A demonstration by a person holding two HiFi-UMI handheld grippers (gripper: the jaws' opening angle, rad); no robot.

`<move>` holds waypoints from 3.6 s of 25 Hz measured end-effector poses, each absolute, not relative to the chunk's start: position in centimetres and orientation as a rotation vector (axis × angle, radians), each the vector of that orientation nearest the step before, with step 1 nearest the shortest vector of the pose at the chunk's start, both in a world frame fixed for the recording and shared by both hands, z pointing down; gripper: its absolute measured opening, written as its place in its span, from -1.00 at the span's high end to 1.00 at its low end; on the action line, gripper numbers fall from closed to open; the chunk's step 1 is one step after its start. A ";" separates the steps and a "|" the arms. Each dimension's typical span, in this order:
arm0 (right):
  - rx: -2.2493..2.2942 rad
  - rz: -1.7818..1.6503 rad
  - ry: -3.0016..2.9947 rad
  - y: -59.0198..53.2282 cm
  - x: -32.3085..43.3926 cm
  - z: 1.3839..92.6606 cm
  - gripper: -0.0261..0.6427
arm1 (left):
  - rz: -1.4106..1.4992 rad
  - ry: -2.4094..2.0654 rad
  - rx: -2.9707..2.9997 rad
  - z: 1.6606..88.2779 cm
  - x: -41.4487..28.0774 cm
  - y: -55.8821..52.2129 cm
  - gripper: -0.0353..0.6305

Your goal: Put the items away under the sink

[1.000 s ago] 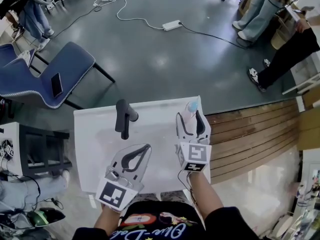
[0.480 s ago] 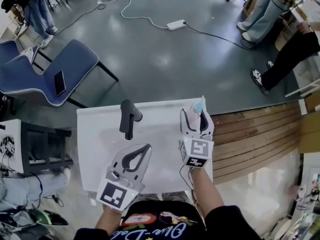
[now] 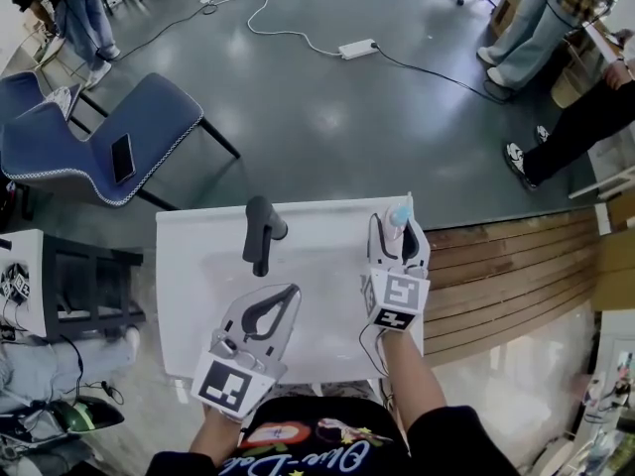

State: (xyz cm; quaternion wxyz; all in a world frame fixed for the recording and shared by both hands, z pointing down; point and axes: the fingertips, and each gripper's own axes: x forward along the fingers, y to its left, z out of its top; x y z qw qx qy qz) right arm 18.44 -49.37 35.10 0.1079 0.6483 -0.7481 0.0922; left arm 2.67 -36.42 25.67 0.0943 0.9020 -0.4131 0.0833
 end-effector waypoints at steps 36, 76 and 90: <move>1.649 0.244 -2.444 -44.6 20.2 29.1 0.28 | 0.230 -1.361 2.689 22.6 6.4 -34.5 0.87; 1.692 0.243 -2.472 -36.5 15.7 24.4 0.28 | 0.184 -1.310 2.750 20.8 0.4 -29.2 0.87; 1.739 0.190 -2.457 -32.6 15.0 22.5 0.28 | 0.142 -1.280 2.777 20.5 -1.1 -25.6 0.87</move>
